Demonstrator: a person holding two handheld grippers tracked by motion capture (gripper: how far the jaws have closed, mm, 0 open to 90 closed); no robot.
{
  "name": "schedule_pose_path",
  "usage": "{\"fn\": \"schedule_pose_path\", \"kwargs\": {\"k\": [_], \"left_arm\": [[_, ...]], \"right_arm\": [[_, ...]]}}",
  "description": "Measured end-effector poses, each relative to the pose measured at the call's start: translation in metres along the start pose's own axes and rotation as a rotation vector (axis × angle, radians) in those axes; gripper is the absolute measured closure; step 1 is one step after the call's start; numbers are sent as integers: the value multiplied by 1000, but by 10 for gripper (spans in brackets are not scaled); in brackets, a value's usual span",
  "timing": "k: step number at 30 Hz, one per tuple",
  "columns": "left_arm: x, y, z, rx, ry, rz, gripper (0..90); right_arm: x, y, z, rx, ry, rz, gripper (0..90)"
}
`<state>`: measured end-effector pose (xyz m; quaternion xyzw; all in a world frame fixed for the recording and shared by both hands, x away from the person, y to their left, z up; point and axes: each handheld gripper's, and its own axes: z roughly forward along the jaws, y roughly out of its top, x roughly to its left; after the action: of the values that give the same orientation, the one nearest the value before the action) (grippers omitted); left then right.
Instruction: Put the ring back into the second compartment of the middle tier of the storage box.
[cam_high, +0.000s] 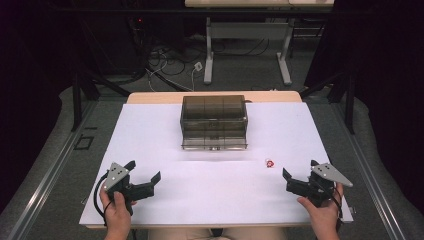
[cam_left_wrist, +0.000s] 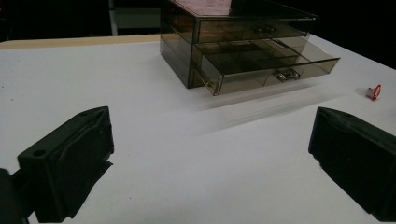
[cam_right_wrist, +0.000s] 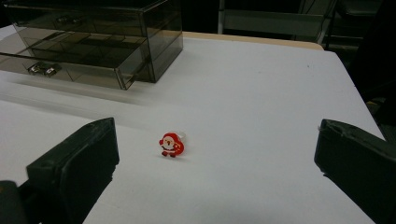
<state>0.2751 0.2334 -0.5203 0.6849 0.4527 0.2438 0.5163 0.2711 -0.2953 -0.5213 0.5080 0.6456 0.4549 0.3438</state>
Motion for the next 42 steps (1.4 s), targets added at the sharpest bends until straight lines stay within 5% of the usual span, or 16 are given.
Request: {"fn": "schedule_pose_path", "kwargs": {"k": [11, 16, 22, 29, 42], "left_arm": [[3, 0, -3, -11, 11, -22, 3], [2, -1, -4, -8, 20, -23, 3], [2, -1, -4, -14, 20, -25, 3], [3, -1, -3, -6, 18, -27, 3], [4, -2, -4, -8, 18, -40, 3]], "right_arm": [[4, 2, 0, 28, -4, -32, 34], [8, 10, 5, 41, 36, -62, 151], [9, 20, 10, 66, 44, -99, 163], [14, 23, 21, 90, 52, -125, 283], [22, 36, 38, 132, 100, -95, 316]]}}
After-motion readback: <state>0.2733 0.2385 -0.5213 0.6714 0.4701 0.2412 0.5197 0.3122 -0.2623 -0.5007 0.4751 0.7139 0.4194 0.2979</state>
